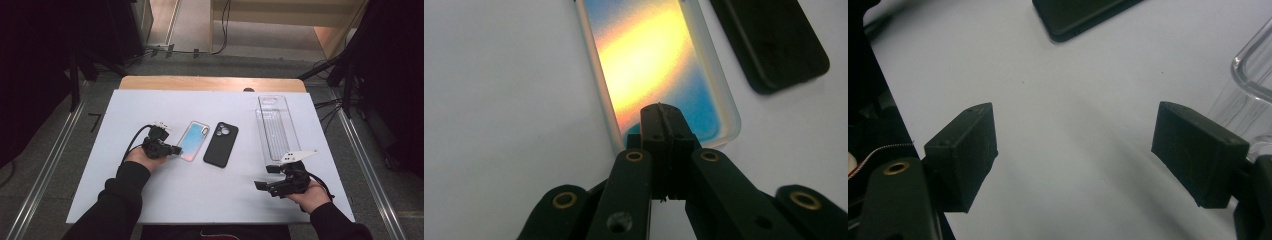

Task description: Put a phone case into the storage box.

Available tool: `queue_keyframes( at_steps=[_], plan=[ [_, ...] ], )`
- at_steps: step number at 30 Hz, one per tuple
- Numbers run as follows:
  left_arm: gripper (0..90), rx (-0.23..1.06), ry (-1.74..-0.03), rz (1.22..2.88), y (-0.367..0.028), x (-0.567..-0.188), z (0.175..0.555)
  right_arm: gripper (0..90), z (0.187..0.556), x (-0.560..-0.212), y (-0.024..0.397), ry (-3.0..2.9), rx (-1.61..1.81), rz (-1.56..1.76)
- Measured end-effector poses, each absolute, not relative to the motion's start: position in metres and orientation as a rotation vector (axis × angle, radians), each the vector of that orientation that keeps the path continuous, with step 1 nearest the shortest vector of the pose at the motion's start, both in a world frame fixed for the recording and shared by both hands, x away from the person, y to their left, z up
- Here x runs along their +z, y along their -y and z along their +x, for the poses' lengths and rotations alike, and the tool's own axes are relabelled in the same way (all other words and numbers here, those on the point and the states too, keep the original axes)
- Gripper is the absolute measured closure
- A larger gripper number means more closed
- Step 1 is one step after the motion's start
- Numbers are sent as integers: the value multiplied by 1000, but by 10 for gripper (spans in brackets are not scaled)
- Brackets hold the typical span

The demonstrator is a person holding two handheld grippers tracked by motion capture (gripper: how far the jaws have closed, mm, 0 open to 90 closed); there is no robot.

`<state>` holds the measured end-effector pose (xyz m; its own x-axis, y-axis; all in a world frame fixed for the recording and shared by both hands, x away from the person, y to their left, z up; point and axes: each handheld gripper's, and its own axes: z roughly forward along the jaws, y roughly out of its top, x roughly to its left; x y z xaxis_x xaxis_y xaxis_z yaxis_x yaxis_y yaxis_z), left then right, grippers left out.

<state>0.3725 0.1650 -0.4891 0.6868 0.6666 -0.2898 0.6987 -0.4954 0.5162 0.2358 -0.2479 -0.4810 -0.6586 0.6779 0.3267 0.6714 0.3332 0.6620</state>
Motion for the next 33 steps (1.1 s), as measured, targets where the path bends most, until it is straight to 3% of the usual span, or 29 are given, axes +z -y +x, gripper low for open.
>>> queue_keyframes(
  at_steps=[18, 19, 20, 22, 23, 24, 25, 29, 33],
  plan=[
    [896, -105, -1062, 2285, -192, -487, 335, 164, 236, -480, 249, -2545, 1273, 1302],
    [765, -124, -1025, 2269, -192, -484, 335, 164, 236, -480, 249, -2545, 1279, 1293],
    [697, -123, -1010, 2254, -192, -482, 334, 164, 236, -480, 249, -2547, 1280, 1286],
    [648, -127, -1000, 2233, -191, -480, 333, 164, 236, -480, 249, -2545, 1281, 1287],
    [557, -133, -984, 2212, -191, -476, 331, 164, 236, -480, 249, -2541, 1286, 1295],
    [557, -137, -972, 2189, -190, -473, 329, 164, 236, -480, 249, -2541, 1286, 1295],
    [473, -128, -964, 2178, -189, -471, 326, 164, 236, -480, 250, -2535, 1287, 1299],
    [379, -119, -912, 2106, -188, -464, 312, 164, 237, -480, 251, -2533, 1286, 1298],
    [365, -134, -906, 2088, -188, -464, 305, 164, 236, -480, 250, -2535, 1287, 1296]
  ],
)
